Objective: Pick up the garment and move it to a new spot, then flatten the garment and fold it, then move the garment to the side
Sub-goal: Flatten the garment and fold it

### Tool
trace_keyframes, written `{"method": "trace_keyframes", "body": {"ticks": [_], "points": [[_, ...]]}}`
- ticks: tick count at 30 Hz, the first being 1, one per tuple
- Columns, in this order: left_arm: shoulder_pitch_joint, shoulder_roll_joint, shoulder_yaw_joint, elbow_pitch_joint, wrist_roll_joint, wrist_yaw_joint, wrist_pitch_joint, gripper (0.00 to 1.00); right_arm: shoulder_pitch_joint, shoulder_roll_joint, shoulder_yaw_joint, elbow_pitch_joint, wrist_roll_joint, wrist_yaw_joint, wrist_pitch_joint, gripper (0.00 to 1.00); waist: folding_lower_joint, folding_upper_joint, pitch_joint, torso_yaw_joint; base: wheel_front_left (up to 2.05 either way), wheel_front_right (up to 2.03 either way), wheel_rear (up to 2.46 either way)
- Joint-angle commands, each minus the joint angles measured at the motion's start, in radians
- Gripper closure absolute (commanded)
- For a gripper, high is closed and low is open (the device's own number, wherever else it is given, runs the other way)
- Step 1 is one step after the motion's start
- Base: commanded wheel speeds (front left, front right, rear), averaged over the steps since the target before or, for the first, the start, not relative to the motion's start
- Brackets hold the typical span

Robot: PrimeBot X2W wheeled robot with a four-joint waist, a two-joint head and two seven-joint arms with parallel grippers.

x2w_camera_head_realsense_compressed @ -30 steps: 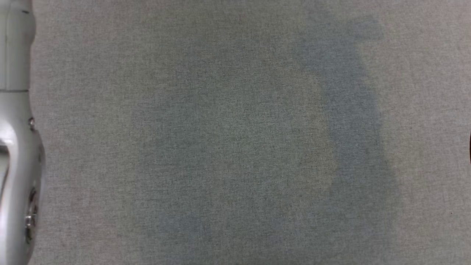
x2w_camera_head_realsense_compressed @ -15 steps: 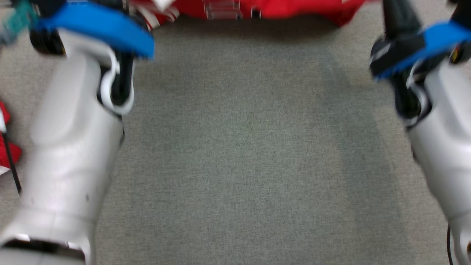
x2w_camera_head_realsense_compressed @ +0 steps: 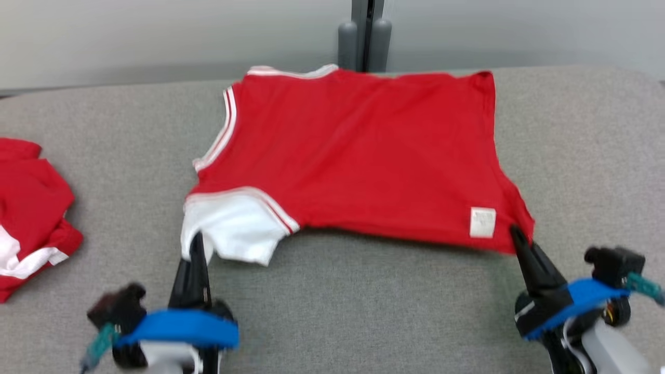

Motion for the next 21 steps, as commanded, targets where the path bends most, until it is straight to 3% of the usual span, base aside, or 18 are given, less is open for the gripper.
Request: {"method": "trace_keyframes", "body": {"ticks": [1, 11, 21], "points": [[0.072, -0.003, 0.001, -0.032, 0.004, 0.013, -0.004, 1.0, 0.066, 0.0, -0.017, -0.013, 0.001, 0.0, -0.004, 1.0, 0.0002, 0.0002, -0.031, -0.014, 0.0, 0.0, 0.0], [0.383, -0.008, -0.063, -0.184, 0.004, 0.07, -0.002, 1.0, 0.377, 0.006, -0.111, -0.115, -0.068, 0.0, 0.007, 1.0, 0.0002, 0.0002, -0.136, 0.005, 0.0, 0.0, 0.0], [0.442, 0.001, -0.103, -0.219, 0.011, 0.072, 0.027, 1.0, 0.479, 0.054, -0.192, -0.224, -0.144, 0.0, 0.089, 1.0, 0.0002, 0.0002, -0.141, -0.016, 0.0, 0.0, 0.0]]}}
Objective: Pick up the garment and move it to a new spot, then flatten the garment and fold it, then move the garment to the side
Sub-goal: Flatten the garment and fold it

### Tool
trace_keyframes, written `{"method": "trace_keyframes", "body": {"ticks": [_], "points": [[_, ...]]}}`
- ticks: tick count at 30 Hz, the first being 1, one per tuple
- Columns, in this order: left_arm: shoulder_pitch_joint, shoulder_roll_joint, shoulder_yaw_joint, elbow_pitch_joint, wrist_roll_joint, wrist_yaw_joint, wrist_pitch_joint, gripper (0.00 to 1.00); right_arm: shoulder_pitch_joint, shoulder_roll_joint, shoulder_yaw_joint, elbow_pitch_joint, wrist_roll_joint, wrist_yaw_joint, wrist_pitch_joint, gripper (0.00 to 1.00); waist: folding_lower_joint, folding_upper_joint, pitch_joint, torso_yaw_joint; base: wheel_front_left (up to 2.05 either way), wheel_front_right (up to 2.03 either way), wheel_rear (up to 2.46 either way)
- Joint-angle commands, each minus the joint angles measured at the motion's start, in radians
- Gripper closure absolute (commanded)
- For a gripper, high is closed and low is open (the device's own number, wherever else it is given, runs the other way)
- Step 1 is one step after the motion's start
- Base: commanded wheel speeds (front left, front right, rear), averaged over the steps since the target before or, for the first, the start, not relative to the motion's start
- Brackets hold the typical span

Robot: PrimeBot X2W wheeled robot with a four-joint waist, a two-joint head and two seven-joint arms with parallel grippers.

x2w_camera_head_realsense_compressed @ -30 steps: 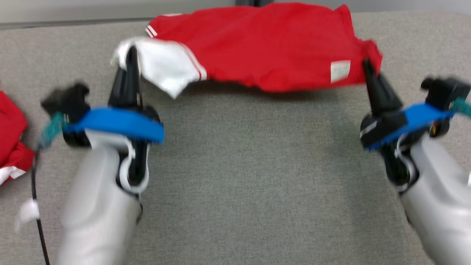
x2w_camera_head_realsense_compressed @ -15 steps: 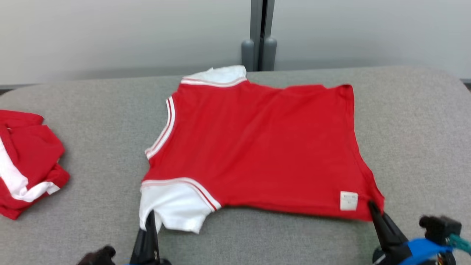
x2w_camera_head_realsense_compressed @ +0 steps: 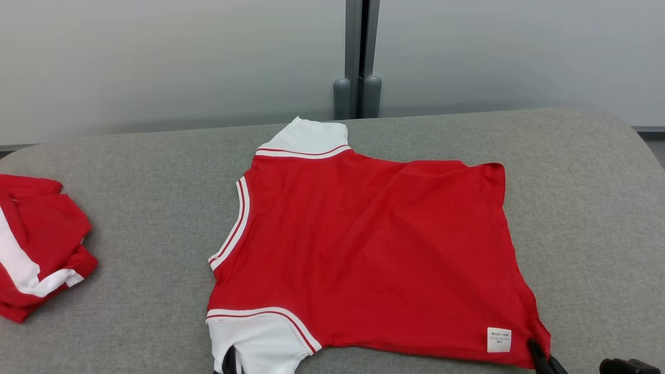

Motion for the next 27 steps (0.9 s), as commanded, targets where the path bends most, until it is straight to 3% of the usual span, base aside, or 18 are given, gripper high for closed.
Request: {"method": "trace_keyframes", "body": {"ticks": [1, 13, 25, 26, 27], "points": [[-0.016, 0.005, 0.002, -0.005, 0.003, -0.006, -0.002, 1.0, 0.002, 0.004, -0.007, -0.007, -0.007, 0.0, 0.008, 1.0, 0.0, 0.0002, 0.001, -0.003, 0.0, 0.0, 0.0], [-0.281, 0.084, 0.016, 0.029, 0.022, -0.047, 0.058, 1.0, -0.176, 0.012, -0.013, 0.013, -0.046, 0.0, 0.1, 1.0, 0.0, 0.0002, 0.067, -0.042, 0.0, 0.0, 0.0], [-0.623, 0.138, 0.008, 0.302, 0.053, -0.078, 0.094, 1.0, -0.47, 0.026, 0.056, 0.184, -0.046, 0.0, 0.111, 1.0, 0.0, 0.0002, 0.173, -0.076, 0.0, 0.0, 0.0], [-0.638, 0.136, 0.003, 0.331, 0.054, -0.08, 0.092, 1.0, -0.487, 0.024, 0.057, 0.203, -0.05, 0.0, 0.1, 0.45, 0.0, 0.0002, 0.175, -0.076, 0.0, 0.0, 0.0], [-0.651, 0.136, -0.002, 0.355, 0.061, -0.083, 0.085, 0.62, -0.5, 0.024, 0.057, 0.223, -0.053, 0.0, 0.088, 0.0, 0.0, 0.0002, 0.176, -0.075, 0.0, 0.0, 0.0]]}}
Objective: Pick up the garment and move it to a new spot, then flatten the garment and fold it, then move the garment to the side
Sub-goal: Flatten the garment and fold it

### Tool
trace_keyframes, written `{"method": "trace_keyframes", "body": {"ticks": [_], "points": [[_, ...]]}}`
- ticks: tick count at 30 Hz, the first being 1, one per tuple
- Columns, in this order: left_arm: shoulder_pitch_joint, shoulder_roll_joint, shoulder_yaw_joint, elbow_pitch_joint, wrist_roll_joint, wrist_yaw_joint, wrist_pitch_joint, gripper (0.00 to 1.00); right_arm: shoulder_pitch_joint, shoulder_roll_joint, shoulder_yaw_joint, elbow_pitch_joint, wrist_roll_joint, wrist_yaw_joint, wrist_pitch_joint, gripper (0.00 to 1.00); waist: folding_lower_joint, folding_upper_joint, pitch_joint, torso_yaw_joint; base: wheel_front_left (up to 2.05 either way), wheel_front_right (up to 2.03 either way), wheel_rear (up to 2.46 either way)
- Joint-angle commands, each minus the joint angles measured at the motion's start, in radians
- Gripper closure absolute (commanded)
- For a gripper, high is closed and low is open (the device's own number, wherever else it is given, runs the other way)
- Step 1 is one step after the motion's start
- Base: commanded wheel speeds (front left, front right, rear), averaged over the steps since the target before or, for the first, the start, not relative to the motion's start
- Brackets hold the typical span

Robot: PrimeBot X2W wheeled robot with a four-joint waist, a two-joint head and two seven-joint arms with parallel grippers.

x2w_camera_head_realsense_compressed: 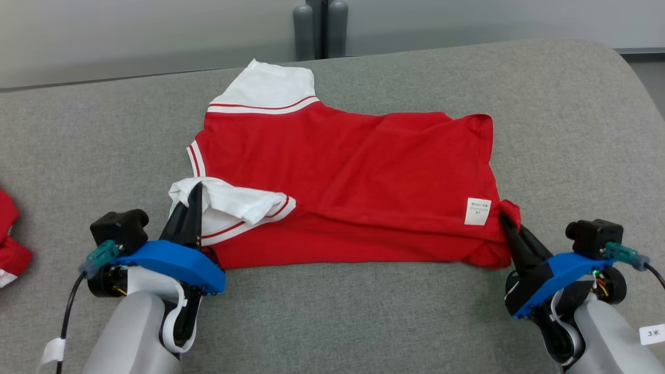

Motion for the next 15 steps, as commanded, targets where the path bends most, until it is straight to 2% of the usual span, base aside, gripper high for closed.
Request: {"method": "trace_keyframes", "body": {"ticks": [1, 8, 15], "points": [[-0.022, 0.002, -0.005, 0.024, 0.01, -0.005, -0.017, 0.0, -0.022, 0.0, 0.002, 0.018, 0.003, 0.0, -0.019, 0.0, -0.0003, -0.0003, 0.001, 0.002, 0.0, 0.0, 0.0], [-0.004, -0.009, -0.012, 0.113, 0.028, -0.009, -0.095, 0.0, 0.024, -0.032, 0.031, 0.05, 0.01, 0.0, -0.124, 0.0, -0.0003, -0.0003, -0.032, 0.015, 0.0, 0.0, 0.0], [0.09, 0.01, -0.016, 0.12, 0.069, 0.006, -0.119, 0.0, 0.107, -0.055, 0.049, 0.025, -0.015, 0.0, -0.142, 0.0, -0.0003, -0.0003, -0.041, 0.017, 0.0, 0.0, 0.0]]}}
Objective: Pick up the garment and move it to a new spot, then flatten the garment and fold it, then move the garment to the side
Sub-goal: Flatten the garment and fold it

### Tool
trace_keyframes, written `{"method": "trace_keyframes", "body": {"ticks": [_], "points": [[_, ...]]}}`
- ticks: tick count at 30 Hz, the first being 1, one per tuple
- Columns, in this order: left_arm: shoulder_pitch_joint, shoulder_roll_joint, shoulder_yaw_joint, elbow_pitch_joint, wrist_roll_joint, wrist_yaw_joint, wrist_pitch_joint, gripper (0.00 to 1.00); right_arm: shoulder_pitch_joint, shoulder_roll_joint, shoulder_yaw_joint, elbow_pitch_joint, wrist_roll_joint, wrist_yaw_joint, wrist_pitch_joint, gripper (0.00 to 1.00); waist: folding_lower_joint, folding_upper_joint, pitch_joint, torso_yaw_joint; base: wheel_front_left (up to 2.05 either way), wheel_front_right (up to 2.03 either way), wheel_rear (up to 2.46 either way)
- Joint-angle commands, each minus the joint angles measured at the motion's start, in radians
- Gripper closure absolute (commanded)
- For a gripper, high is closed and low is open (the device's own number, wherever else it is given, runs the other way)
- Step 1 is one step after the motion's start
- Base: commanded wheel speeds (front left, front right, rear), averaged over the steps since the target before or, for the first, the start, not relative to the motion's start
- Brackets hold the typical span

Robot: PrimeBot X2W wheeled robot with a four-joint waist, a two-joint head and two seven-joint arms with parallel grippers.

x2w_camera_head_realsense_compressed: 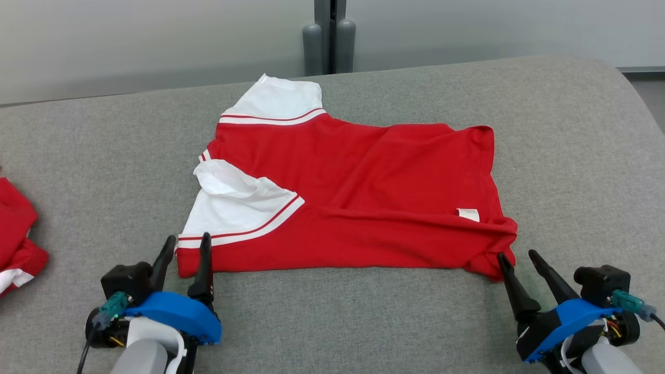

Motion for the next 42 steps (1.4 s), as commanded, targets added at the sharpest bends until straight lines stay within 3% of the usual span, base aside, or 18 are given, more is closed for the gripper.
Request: {"method": "trace_keyframes", "body": {"ticks": [1, 15, 20, 21, 22, 23, 33, 42], "points": [[0.017, 0.006, -0.006, 0.003, 0.013, 0.004, -0.004, 0.0, 0.008, 0.0, 0.003, 0.0, -0.007, 0.0, 0.001, 0.0, 0.0001, -0.0001, 0.002, 0.001, 0.0, 0.0, 0.0], [-0.026, 0.009, -0.046, 0.094, 0.089, 0.041, -0.008, 0.0, -0.058, 0.013, 0.039, 0.109, -0.177, 0.0, 0.005, 0.0, 0.0001, -0.0001, 0.01, 0.014, 0.0, 0.0, 0.0], [-0.054, -0.004, -0.055, 0.156, 0.077, 0.022, 0.007, 0.0, -0.072, 0.037, 0.017, 0.163, -0.216, 0.0, -0.005, 0.0, 0.0001, -0.0001, 0.013, 0.008, 0.0, 0.0, 0.0], [-0.055, -0.008, -0.06, 0.163, 0.075, 0.016, 0.012, 0.15, -0.078, 0.044, 0.011, 0.176, -0.21, 0.0, -0.006, 0.07, 0.0001, -0.0001, 0.013, 0.007, 0.0, 0.0, 0.0], [-0.055, -0.007, -0.065, 0.171, 0.075, 0.014, 0.018, 0.68, -0.086, 0.051, 0.005, 0.183, -0.203, 0.0, -0.008, 0.77, 0.0001, -0.0001, 0.014, 0.006, 0.0, 0.0, 0.0], [-0.056, -0.006, -0.069, 0.179, 0.074, 0.012, 0.017, 1.0, -0.093, 0.057, 0.003, 0.187, -0.196, 0.0, -0.01, 1.0, 0.0001, -0.0001, 0.014, 0.006, 0.0, 0.0, 0.0], [-0.018, 0.0, -0.028, 0.172, 0.043, 0.004, -0.006, 1.0, -0.058, 0.047, -0.01, 0.175, -0.142, 0.0, -0.04, 1.0, 0.0001, -0.0001, -0.053, 0.039, 0.0, 0.0, 0.0], [0.212, -0.022, 0.058, -0.06, 0.045, 0.057, -0.009, 1.0, 0.12, -0.022, -0.014, 0.021, -0.075, 0.0, -0.038, 1.0, 0.0001, -0.0001, -0.129, 0.066, 0.0, 0.0, 0.0]]}}
